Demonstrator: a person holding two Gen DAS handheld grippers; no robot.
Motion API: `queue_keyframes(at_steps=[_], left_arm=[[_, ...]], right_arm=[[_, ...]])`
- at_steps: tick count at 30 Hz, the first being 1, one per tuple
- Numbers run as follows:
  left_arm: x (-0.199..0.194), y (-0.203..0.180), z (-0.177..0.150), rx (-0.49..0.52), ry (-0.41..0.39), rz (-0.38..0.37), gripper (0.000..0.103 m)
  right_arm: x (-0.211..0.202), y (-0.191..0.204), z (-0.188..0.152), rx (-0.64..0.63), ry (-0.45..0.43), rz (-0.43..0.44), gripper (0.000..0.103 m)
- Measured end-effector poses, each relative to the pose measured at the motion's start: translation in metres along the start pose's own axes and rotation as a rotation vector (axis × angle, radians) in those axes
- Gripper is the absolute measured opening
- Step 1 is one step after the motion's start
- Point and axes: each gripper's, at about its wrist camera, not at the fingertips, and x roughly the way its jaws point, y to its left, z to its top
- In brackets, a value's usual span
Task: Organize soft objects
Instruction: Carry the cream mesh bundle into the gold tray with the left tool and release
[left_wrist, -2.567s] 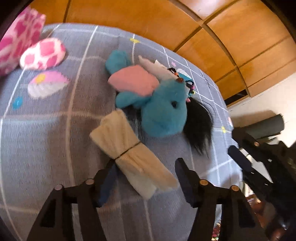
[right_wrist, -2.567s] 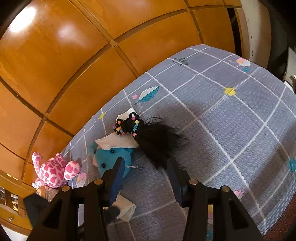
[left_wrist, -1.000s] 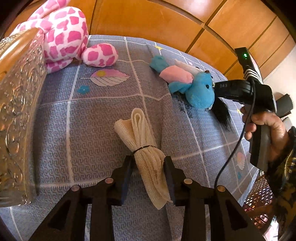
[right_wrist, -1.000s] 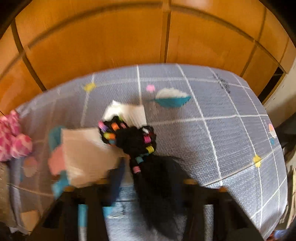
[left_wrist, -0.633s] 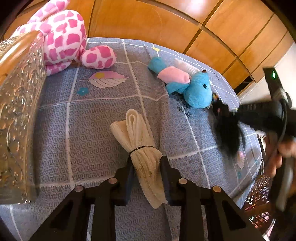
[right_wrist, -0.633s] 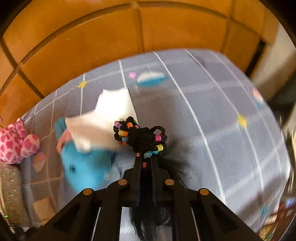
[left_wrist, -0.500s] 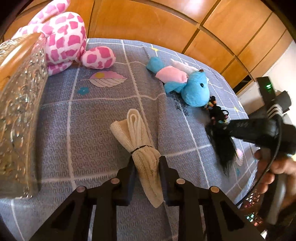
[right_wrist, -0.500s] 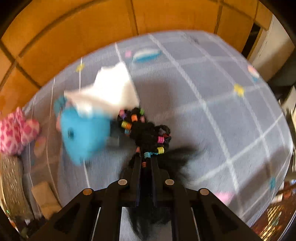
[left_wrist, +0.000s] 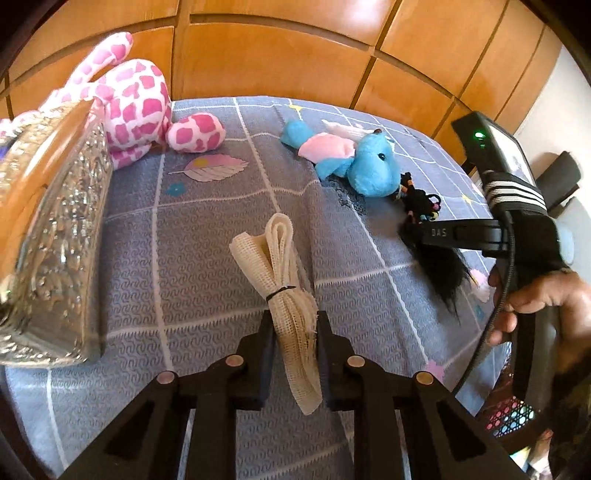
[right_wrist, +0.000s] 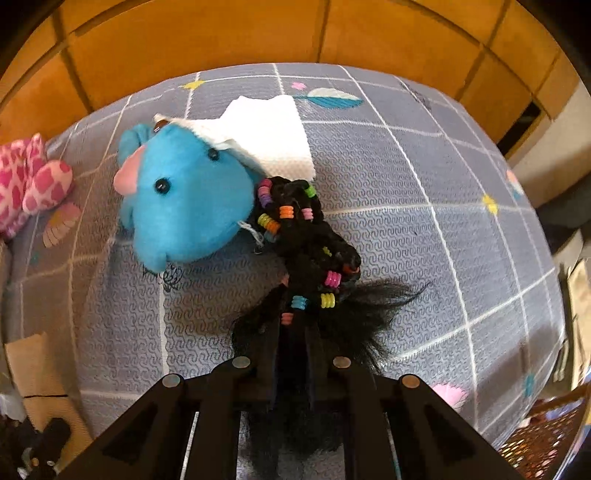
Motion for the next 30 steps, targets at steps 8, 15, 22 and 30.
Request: queue_keyframes(at_steps=[8,15,22,30], left_arm=[[-0.045,0.004,0.024,0.011,-0.113,-0.02,0.017],[-0.107,0.061,0.07,-0.103,-0.276,0.032,0.017],[-0.144,0.151,0.065,-0.286,-0.336,0.179,0.017],[-0.188,0.223,-0.009,-0.459,-0.351,0.287,0.018]], right_arm=[[-0.008,0.019,-0.007,-0.086,-0.024,-0.072,0.011],[-0.014,0.02,-0.015,-0.104,-0.031,-0.081,0.011],[-0.012,0.02,-0.013,-0.118,-0.036,-0.087,0.011],[-0.014,0.029,-0.015,-0.154,-0.045,-0.114,0.011]])
